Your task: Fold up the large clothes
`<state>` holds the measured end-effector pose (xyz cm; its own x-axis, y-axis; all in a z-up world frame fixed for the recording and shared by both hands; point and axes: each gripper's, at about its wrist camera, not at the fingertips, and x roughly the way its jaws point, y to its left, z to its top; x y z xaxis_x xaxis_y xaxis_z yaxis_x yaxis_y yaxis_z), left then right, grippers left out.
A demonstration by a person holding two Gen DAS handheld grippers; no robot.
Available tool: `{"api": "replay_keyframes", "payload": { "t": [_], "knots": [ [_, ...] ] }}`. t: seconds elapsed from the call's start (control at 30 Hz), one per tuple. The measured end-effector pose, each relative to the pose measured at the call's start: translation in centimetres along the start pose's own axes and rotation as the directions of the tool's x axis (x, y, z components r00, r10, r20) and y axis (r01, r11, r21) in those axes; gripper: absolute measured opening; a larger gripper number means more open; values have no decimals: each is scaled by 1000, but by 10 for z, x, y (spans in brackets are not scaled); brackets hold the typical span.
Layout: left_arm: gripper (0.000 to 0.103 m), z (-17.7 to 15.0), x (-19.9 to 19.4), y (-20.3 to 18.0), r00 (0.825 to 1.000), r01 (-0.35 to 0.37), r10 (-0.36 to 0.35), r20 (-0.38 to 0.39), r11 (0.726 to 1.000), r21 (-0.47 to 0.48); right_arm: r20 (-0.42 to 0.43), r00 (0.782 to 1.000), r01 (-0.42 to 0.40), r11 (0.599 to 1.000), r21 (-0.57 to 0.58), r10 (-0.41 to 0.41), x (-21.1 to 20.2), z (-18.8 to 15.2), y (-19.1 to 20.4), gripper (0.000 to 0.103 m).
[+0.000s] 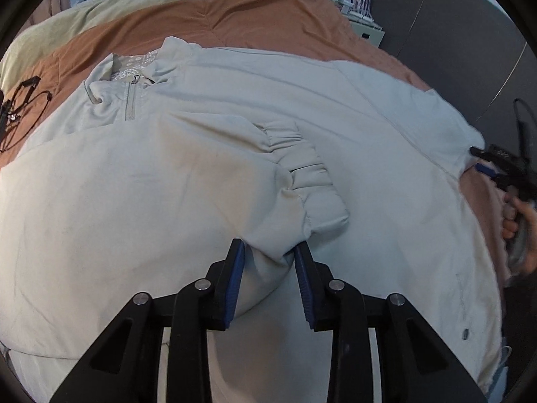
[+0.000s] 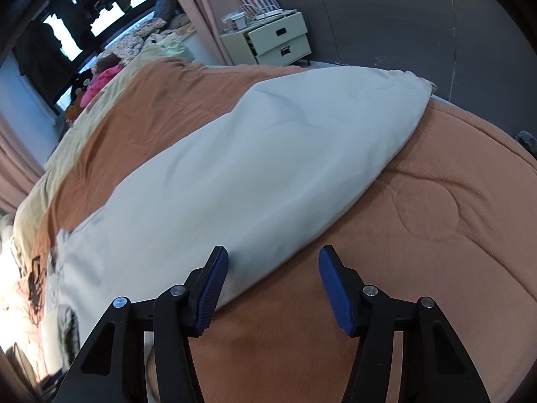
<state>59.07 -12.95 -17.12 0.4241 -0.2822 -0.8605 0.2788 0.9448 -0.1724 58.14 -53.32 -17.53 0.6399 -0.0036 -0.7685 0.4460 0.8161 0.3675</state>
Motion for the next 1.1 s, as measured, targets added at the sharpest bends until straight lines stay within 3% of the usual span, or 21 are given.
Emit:
{"api": "replay_keyframes", "payload": {
  "t": [0.07,0.13,0.33,0.67,0.9,1.1],
  "knots": [
    [32,0,-6,5,999,30,-30,11,999,-19,0,1000,-5,1000,27,5,8,3,-6,45],
    [32,0,-12,12,1000,23,-22,19,999,-33,6,1000,-20,999,35,19,13,7,-10,11],
    [32,-14,-50,39,996,-55,61,63,994,-89,92,995,-38,998,-52,42,-17,10,12,6],
    [32,-53,-97,85,989,-59,91,116,966,-253,139,967,-176,952,-249,215,-102,6,104,5],
    [32,-73,-111,127,981,-49,110,157,936,-349,90,945,-256,880,-400,316,-138,-31,205,5],
    [32,-82,-125,151,973,-7,99,206,914,-406,8,946,-278,824,-494,324,-123,-81,270,5]
  ]
}}
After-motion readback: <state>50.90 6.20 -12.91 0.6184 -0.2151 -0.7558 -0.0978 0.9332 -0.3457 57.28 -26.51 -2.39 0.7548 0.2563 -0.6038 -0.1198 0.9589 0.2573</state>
